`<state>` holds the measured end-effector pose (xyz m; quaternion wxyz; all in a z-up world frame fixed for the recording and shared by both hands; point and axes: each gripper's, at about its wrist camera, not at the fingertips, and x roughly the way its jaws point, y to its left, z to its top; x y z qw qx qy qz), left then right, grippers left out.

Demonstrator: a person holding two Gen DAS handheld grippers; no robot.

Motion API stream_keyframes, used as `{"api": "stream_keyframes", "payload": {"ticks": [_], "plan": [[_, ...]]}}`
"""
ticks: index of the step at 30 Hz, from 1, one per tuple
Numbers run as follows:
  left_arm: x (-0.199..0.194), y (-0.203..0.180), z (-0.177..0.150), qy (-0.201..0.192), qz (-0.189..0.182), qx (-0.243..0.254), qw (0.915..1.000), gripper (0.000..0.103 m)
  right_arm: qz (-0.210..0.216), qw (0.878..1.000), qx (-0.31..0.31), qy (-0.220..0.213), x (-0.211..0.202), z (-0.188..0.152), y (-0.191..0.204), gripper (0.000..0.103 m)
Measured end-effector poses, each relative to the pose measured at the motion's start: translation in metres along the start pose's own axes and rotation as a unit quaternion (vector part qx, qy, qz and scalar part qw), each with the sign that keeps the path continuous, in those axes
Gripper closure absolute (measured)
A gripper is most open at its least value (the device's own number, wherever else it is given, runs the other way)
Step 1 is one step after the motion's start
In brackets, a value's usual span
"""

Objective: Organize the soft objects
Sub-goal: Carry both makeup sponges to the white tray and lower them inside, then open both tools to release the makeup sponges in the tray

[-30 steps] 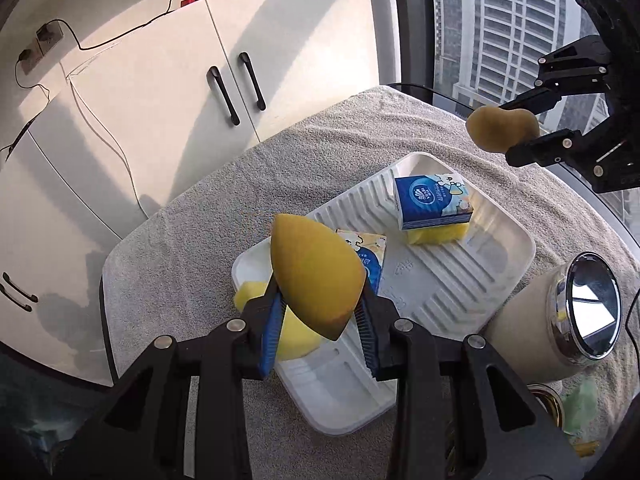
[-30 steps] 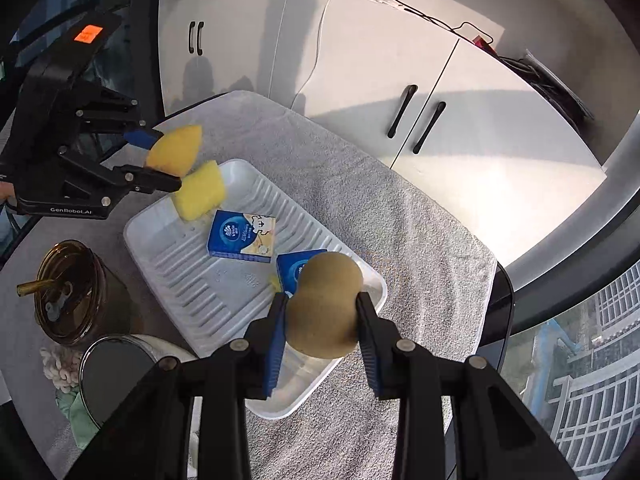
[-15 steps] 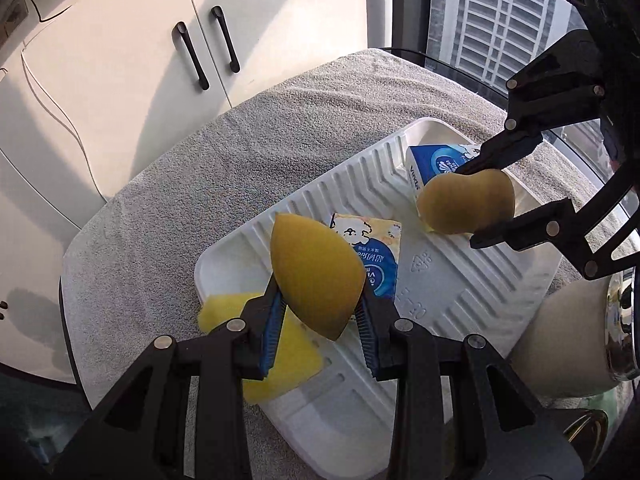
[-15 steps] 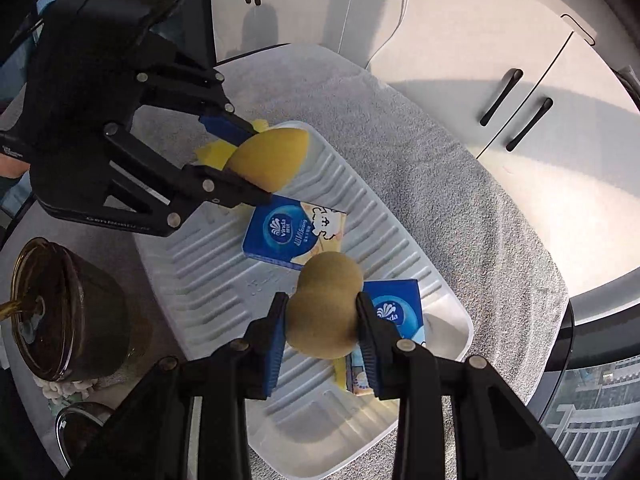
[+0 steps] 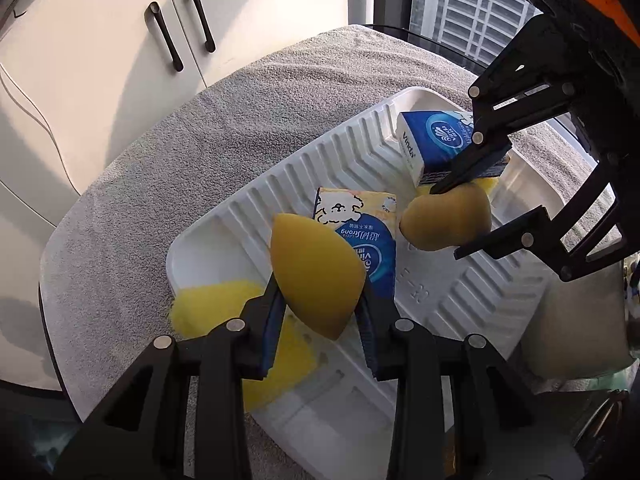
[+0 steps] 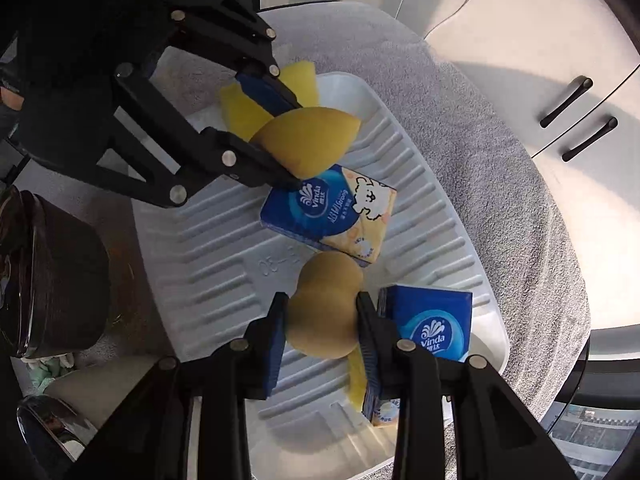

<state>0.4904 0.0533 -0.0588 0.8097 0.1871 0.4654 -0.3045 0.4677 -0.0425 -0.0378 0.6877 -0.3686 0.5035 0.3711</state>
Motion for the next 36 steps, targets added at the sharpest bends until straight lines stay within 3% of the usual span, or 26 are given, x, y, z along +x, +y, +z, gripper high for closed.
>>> {"api": "stream_keyframes", "payload": {"ticks": [14, 16, 18, 36], "plan": [[0.002, 0.005, 0.001, -0.007, -0.012, -0.015, 0.9998, 0.066, 0.012, 1.0, -0.015, -0.002, 0.011, -0.006, -0.003, 0.064], [0.003, 0.006, 0.001, -0.009, -0.003, -0.018, 0.9998, 0.058, 0.011, 1.0, -0.012, -0.003, 0.01, -0.005, -0.004, 0.059], [0.002, 0.007, 0.001, -0.01, -0.002, -0.022, 0.9997, 0.055, 0.005, 1.0, -0.011, -0.003, 0.011, -0.004, -0.001, 0.057], [-0.008, 0.01, -0.005, -0.017, 0.006, -0.036, 0.9992, 0.055, -0.003, 1.0, 0.002, -0.027, -0.006, -0.003, -0.005, 0.055]]}}
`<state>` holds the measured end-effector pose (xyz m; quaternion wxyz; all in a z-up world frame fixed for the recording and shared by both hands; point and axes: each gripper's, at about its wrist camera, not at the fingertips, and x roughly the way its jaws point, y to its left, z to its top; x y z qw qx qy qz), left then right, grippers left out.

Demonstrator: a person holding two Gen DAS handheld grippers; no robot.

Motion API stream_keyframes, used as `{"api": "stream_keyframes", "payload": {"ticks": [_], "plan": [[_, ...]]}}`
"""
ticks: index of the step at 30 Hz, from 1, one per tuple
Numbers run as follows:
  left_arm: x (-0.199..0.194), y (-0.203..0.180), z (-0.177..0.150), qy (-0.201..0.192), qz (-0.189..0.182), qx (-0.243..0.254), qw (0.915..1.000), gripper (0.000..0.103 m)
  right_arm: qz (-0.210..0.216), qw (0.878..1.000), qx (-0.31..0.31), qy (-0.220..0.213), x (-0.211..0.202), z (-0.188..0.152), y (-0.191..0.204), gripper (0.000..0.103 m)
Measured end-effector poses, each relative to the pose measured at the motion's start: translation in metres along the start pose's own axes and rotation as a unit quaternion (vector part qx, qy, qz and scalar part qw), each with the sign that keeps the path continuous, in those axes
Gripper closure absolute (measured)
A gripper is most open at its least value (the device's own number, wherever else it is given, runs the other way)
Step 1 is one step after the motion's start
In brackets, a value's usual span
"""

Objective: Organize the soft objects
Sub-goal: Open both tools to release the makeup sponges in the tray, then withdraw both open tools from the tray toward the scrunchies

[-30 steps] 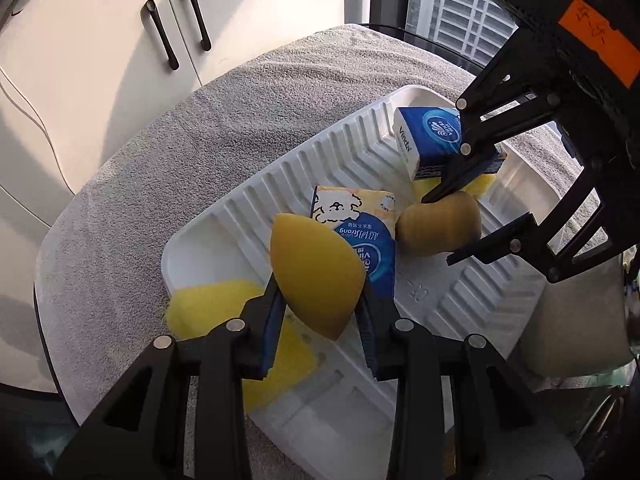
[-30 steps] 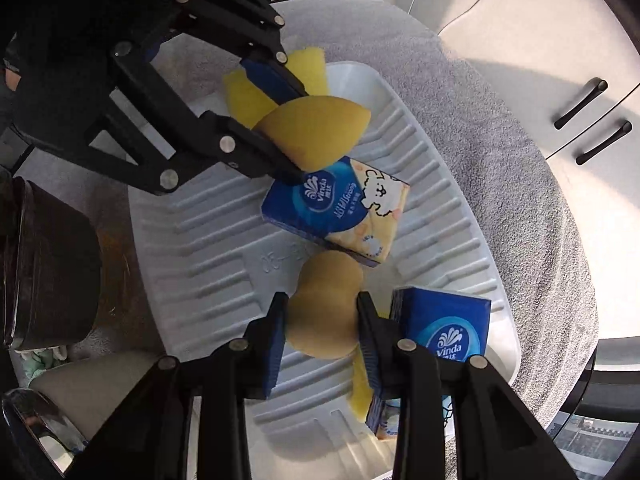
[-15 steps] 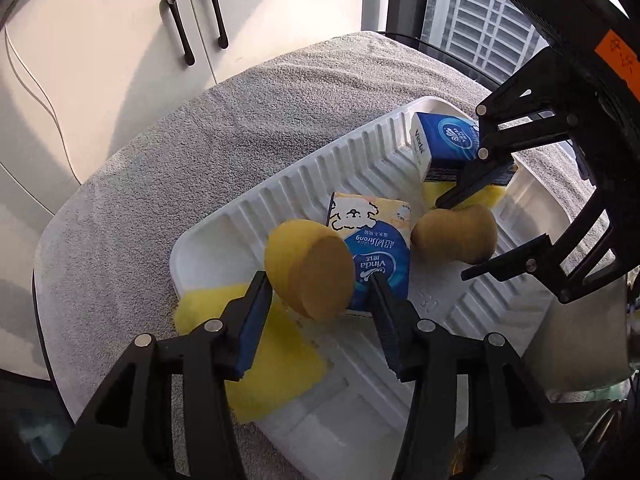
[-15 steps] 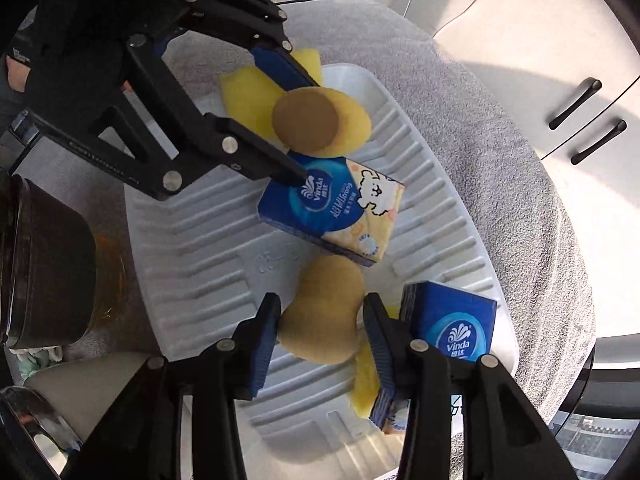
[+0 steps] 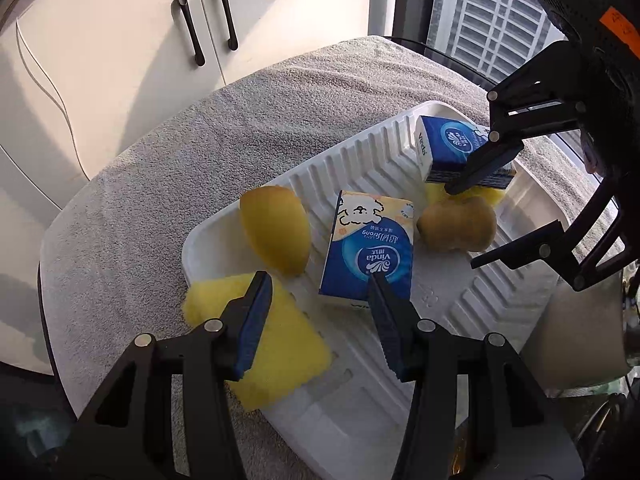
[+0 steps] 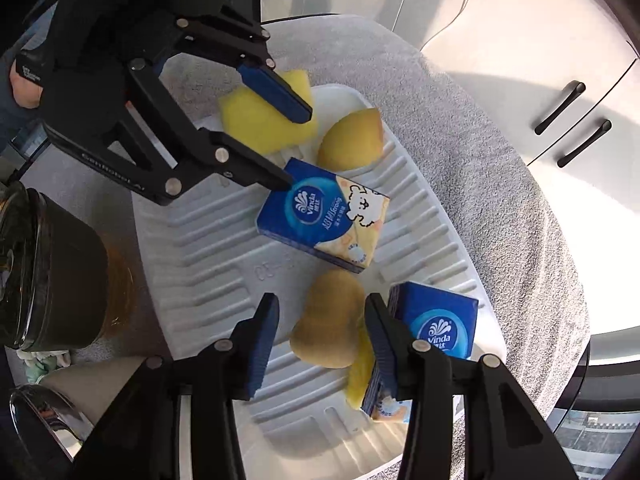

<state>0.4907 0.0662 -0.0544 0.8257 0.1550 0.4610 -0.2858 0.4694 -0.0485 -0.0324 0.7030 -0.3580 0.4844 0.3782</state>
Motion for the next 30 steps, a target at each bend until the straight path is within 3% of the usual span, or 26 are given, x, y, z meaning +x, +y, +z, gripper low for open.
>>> {"api": "stream_keyframes", "payload": {"ticks": [15, 23, 25, 30], "plan": [[-0.015, 0.007, -0.001, -0.023, 0.0, -0.021, 0.9995, 0.054, -0.012, 0.999, 0.02, -0.031, -0.029, -0.009, -0.008, 0.055], [-0.043, 0.02, -0.01, -0.056, 0.01, -0.053, 0.997, 0.038, -0.023, 0.996, 0.061, -0.058, -0.055, -0.029, -0.023, 0.055], [-0.051, 0.023, -0.014, -0.062, 0.016, -0.062, 0.996, 0.03, -0.025, 0.995, 0.075, -0.065, -0.063, -0.038, -0.028, 0.051], [-0.07, 0.027, -0.03, -0.071, 0.029, -0.081, 0.9938, 0.025, -0.036, 0.99, 0.112, -0.079, -0.082, -0.062, -0.035, 0.045]]}}
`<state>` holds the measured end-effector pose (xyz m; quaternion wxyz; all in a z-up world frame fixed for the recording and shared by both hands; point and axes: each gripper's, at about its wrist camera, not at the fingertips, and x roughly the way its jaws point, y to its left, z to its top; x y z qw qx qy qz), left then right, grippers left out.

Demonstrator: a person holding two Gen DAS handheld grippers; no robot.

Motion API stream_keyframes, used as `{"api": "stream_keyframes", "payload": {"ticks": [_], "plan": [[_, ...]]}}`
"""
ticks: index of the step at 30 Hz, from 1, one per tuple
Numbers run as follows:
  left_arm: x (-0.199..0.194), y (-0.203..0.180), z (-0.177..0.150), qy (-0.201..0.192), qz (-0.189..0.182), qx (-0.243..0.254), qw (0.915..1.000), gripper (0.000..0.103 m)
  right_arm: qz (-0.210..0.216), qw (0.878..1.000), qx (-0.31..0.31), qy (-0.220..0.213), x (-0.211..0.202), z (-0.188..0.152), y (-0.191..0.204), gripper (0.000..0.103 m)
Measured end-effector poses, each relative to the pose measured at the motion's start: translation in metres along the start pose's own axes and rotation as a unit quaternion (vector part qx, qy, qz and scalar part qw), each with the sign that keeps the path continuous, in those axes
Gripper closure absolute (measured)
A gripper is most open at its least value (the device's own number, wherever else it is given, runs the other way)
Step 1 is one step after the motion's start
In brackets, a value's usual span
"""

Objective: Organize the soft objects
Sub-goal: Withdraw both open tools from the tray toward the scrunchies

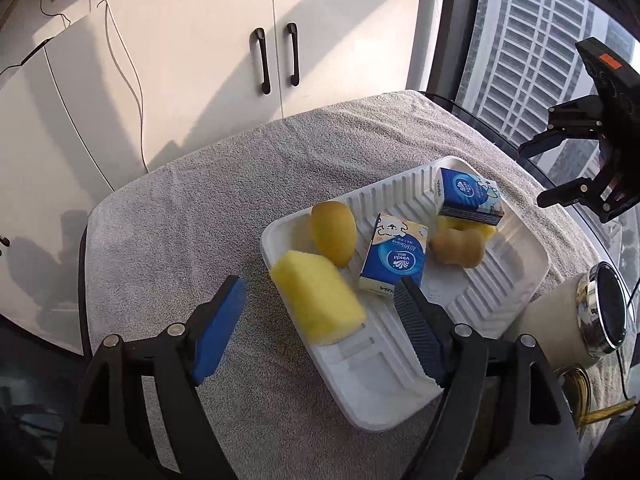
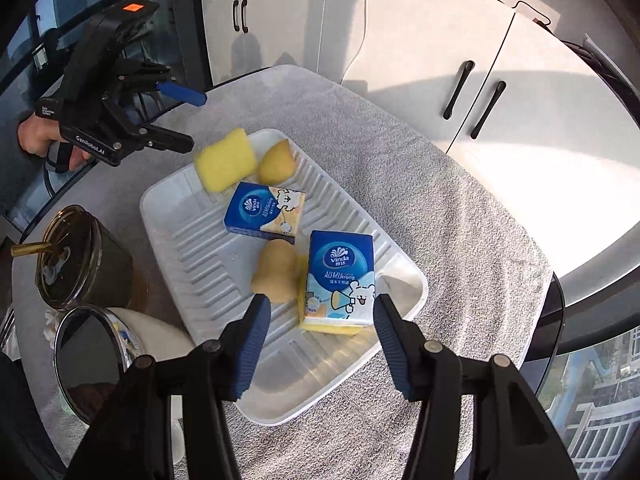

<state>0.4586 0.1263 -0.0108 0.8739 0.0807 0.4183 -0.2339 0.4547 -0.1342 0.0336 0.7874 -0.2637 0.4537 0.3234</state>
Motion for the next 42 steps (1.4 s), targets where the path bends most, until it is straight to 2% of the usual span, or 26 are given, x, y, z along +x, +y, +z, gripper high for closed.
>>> {"api": "stream_keyframes", "payload": {"ticks": [2, 4, 6, 10, 16, 22, 28, 35, 42], "plan": [[-0.009, 0.002, -0.006, -0.007, 0.005, -0.01, 0.9999, 0.021, -0.006, 1.0, 0.016, -0.005, -0.007, -0.009, -0.004, 0.042], [-0.018, 0.003, -0.012, -0.017, 0.009, -0.019, 0.9996, 0.008, -0.009, 0.999, 0.033, -0.015, -0.019, -0.019, -0.008, 0.035], [-0.028, 0.003, -0.02, -0.028, 0.015, -0.027, 0.9991, 0.0, -0.011, 0.998, 0.051, -0.027, -0.029, -0.029, -0.01, 0.03], [-0.048, -0.009, -0.043, -0.038, 0.029, -0.024, 0.9985, 0.0, -0.015, 0.996, 0.072, -0.055, -0.054, -0.052, -0.002, 0.021], [-0.079, -0.032, -0.088, -0.058, 0.052, -0.021, 0.9967, 0.0, -0.017, 0.992, 0.09, -0.082, -0.077, -0.094, 0.036, 0.02], [-0.109, -0.044, -0.139, -0.074, 0.045, -0.057, 0.9946, 0.0, -0.005, 0.989, 0.108, -0.098, -0.083, -0.138, 0.083, 0.02], [-0.123, -0.075, -0.18, -0.074, 0.055, -0.047, 0.9947, 0.0, 0.012, 0.986, 0.123, -0.11, -0.08, -0.171, 0.129, 0.019], [-0.129, -0.126, -0.209, -0.081, 0.026, -0.03, 0.9959, 0.0, 0.026, 0.982, 0.139, -0.126, -0.07, -0.187, 0.187, 0.019], [-0.115, -0.17, -0.212, -0.084, 0.027, 0.004, 0.9961, 0.0, 0.021, 0.981, 0.164, -0.104, -0.046, -0.19, 0.23, 0.019]]}}
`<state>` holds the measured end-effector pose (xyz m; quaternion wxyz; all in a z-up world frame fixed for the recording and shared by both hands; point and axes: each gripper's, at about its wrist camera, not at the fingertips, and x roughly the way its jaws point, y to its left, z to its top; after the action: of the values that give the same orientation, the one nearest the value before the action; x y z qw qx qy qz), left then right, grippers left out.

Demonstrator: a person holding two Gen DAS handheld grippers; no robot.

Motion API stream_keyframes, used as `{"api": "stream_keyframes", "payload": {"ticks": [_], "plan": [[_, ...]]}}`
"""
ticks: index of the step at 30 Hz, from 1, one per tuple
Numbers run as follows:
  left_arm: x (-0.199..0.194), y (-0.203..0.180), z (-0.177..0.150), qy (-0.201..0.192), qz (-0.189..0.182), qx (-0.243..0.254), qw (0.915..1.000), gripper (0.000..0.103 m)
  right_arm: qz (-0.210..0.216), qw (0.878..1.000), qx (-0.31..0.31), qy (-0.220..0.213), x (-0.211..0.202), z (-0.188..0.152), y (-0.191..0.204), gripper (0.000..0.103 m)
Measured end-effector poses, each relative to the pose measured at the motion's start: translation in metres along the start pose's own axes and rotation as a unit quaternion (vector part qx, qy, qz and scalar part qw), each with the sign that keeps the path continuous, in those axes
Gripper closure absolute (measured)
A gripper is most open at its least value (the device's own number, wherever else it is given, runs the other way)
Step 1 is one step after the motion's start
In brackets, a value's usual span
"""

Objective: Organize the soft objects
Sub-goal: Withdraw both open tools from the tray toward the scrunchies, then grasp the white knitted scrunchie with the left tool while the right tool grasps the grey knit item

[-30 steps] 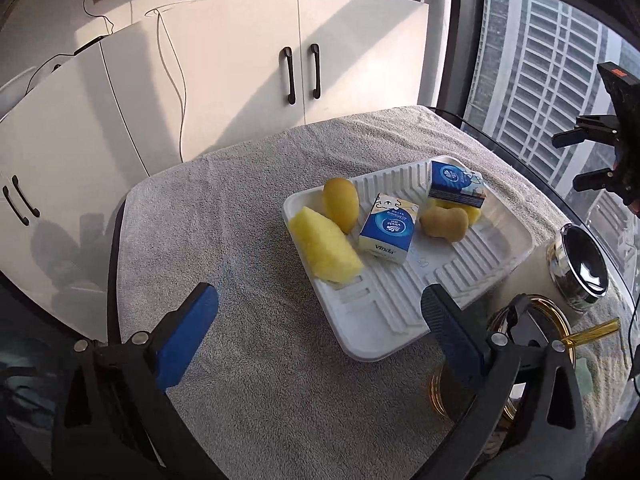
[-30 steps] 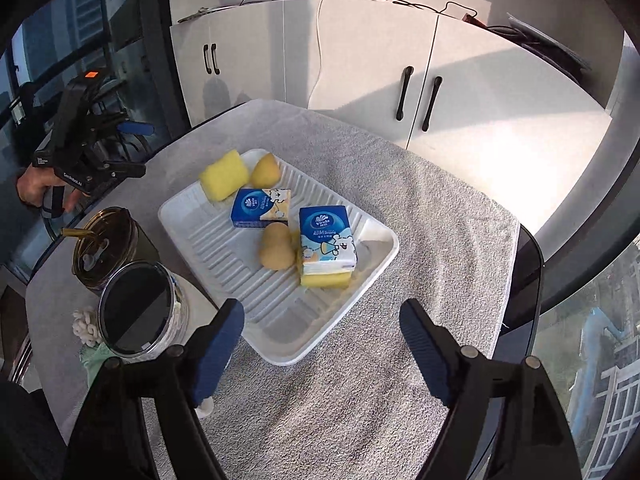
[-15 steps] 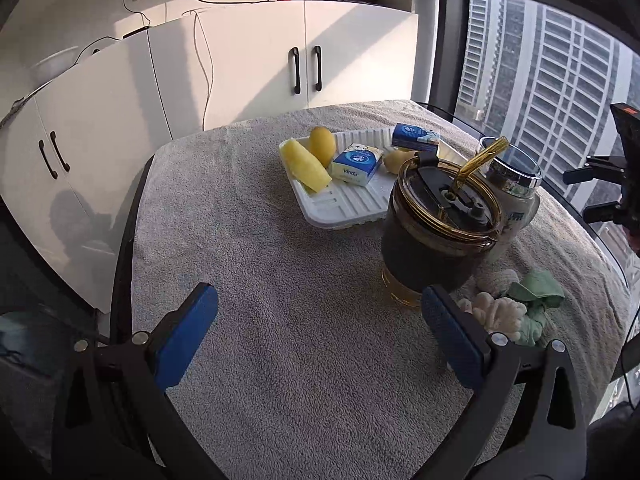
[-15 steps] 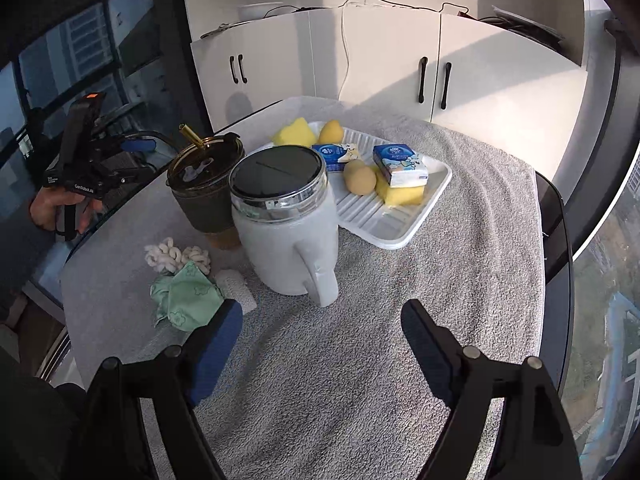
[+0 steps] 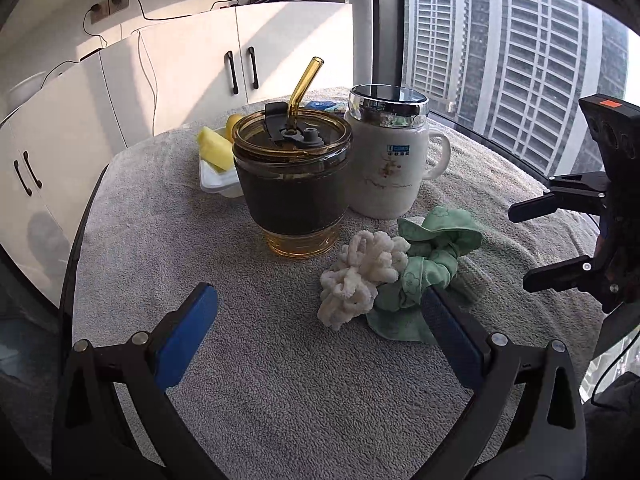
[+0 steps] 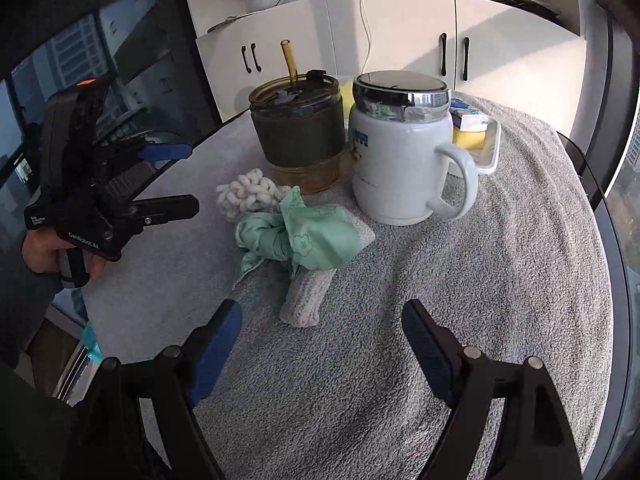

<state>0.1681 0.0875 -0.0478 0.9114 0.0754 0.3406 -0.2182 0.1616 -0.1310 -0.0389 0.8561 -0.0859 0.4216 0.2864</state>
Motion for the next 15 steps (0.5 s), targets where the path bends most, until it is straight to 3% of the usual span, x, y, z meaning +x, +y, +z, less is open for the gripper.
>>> {"api": "stream_keyframes", "payload": {"ticks": [5, 15], "plan": [[0.016, -0.001, 0.007, 0.001, 0.006, 0.004, 1.0, 0.0, -0.005, 1.0, 0.02, 0.011, 0.015, -0.001, 0.01, 0.019], [0.033, -0.003, 0.01, 0.024, 0.002, 0.007, 0.9997, 0.0, -0.028, 0.999, 0.021, 0.037, 0.044, 0.003, 0.019, 0.041]]}}
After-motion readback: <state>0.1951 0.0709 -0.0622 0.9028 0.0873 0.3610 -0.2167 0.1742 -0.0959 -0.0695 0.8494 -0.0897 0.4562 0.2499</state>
